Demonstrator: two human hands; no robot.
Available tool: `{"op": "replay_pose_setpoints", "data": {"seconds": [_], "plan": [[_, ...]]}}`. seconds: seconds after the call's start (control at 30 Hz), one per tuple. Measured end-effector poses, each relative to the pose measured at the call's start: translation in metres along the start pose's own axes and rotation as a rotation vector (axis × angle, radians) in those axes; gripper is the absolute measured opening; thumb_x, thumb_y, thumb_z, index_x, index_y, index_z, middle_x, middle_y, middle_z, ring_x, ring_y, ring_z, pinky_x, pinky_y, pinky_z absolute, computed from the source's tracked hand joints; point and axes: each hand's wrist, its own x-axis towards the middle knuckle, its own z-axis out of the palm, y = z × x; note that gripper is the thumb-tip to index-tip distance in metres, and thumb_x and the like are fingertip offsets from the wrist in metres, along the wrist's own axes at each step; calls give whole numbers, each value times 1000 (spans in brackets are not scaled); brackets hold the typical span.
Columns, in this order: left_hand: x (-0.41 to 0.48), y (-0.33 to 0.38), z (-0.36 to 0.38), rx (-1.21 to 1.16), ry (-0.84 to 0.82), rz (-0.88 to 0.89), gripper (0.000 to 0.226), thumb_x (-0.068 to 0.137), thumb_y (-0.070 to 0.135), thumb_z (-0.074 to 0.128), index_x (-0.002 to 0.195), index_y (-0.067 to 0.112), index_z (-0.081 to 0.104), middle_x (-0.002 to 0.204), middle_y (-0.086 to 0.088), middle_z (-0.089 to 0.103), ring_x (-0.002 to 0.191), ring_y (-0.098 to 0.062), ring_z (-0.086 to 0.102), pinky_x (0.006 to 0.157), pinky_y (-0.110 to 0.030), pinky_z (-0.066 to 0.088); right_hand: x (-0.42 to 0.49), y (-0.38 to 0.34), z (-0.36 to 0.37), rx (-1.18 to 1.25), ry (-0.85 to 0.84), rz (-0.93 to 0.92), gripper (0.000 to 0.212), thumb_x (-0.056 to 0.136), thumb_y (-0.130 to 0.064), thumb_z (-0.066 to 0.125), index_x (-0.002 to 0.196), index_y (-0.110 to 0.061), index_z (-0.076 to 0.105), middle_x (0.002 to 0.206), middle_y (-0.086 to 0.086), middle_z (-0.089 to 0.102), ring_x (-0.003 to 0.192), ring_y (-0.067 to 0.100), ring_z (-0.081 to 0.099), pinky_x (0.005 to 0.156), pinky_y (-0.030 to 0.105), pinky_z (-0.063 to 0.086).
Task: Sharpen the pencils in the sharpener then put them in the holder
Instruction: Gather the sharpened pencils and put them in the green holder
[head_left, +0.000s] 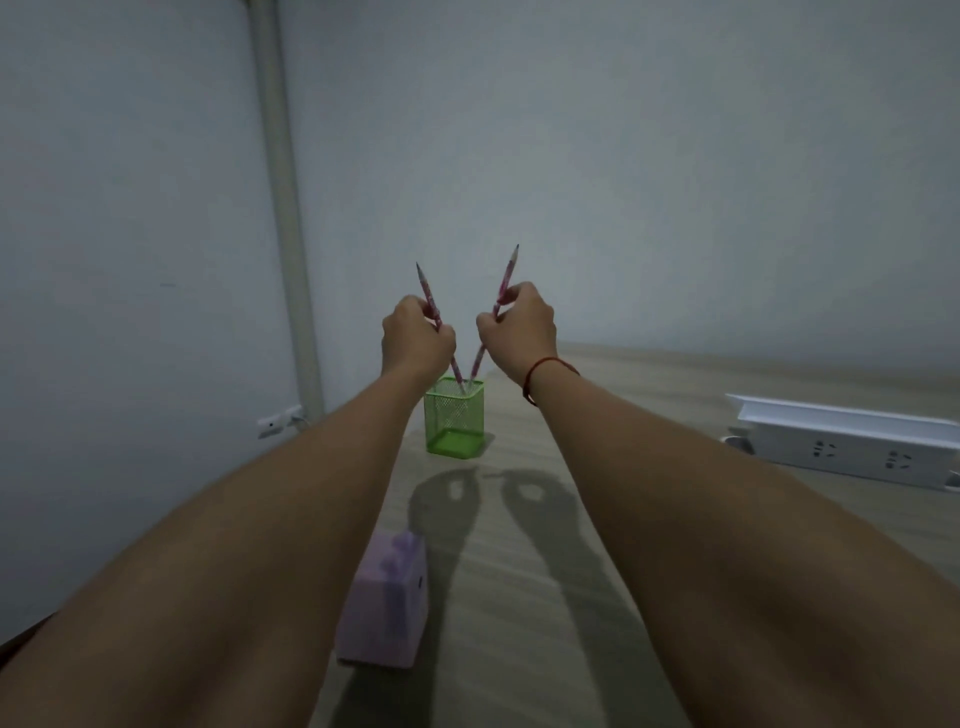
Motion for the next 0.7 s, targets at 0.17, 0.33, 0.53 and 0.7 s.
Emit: {"op": "replay_pose_setpoints", "data": {"seconds": [0.17,0.33,0.53,0.7], "plan": [[16,-33,31,82,6,9,19,92,21,57,105,8,60,105,-13,69,92,-27,67,81,-37,54,13,32,41,34,3,31,25,87,-19,60,111,-12,56,104,8,69,90,25,69,81,37,57],[29,-42,36,111,50,27,19,92,22,54,103,8,61,102,-12,69,91,-28,67,80,-37,55,22,43,55,45,76,38,24,88,-21,59,110,-13,55,100,7,71,86,24,70,79,36,57],[27,-55,46,280,-34,-8,23,93,24,52,108,9,61,107,-10,67,94,-29,66,83,-40,55,22,46,58,-25,59,12,23,90,-17,57,112,-11,55,104,8,69,90,27,69,82,40,57],[21,-64,46,348,-194,-131,27,92,23,57,109,2,60,112,-14,65,99,-31,64,87,-43,55,13,62,61,-189,-109,94,19,91,-15,60,110,-10,62,112,8,65,100,25,65,78,30,50]]}}
